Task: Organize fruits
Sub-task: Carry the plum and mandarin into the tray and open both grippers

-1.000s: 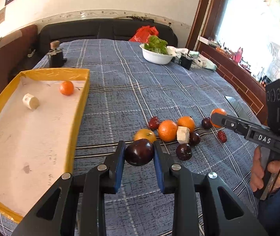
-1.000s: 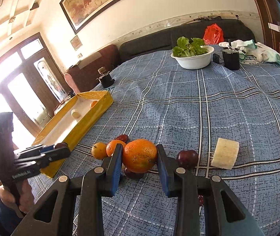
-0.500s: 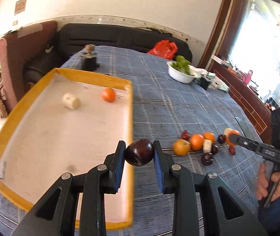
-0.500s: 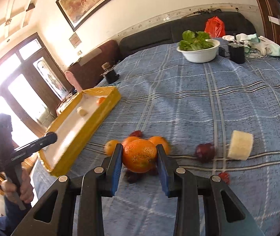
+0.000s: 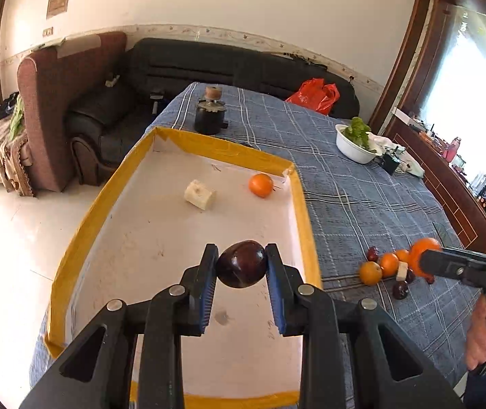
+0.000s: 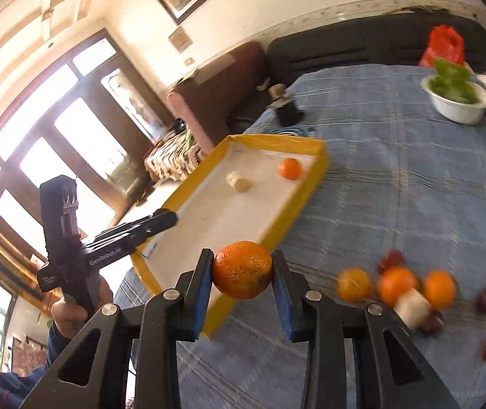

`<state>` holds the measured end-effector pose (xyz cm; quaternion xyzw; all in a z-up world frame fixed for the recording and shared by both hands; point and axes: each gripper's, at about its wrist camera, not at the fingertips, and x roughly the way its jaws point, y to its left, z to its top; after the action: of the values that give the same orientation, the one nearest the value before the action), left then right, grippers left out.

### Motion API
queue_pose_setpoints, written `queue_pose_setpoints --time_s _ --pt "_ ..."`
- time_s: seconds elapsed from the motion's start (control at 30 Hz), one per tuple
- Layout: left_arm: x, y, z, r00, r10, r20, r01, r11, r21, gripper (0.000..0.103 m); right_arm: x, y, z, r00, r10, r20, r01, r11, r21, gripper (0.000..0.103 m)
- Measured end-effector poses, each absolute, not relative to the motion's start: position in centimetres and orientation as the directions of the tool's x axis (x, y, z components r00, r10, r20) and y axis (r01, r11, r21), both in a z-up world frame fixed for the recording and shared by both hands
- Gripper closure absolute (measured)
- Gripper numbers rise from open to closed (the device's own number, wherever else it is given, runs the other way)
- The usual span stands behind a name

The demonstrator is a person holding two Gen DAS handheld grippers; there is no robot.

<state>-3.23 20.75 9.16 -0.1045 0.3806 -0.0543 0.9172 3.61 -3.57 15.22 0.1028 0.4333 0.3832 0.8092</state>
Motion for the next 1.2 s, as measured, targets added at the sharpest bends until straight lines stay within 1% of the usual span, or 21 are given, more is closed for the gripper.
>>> queue_pose_setpoints --time_s 0.27,0.53,0.77,0.97,1.13,1.2 --pt "1.7 21.4 8.2 0.648 -0.201 -0.735 0.0 0.965 -0.264 0.076 9.5 3.8 12.3 0.32 0.639 -0.699 -0.504 0.74 0.446 0.066" --pt "5.4 21.4 6.6 0.573 -0.213 -0.792 -0.032 0.959 -0.281 0.076 15.0 7.1 9.3 0.273 0.605 -0.748 -0.444 0.769 0.46 0.066" --pt "6.6 22.0 5.4 0.547 -0.212 -0.81 -0.067 0.953 -0.295 0.076 16.7 8.4 7.7 0.263 0.569 -0.779 -0.425 0.794 0.436 0.065" --pt "7.0 22.4 4.4 0.536 -0.211 -0.817 -0.081 0.951 -0.299 0.076 16.8 9.0 7.5 0.275 0.561 -0.781 -0.447 0.794 0.413 0.065" --pt "7.1 22.8 3.7 0.52 -0.223 -0.825 -0.093 0.945 -0.314 0.076 16.7 9.9 7.3 0.288 0.537 -0.793 -0.481 0.797 0.365 0.064" --pt "7.1 22.7 3.8 0.52 -0.208 -0.828 -0.096 0.95 -0.298 0.076 16.4 10.3 7.3 0.292 0.523 -0.801 -0.499 0.798 0.339 0.065"
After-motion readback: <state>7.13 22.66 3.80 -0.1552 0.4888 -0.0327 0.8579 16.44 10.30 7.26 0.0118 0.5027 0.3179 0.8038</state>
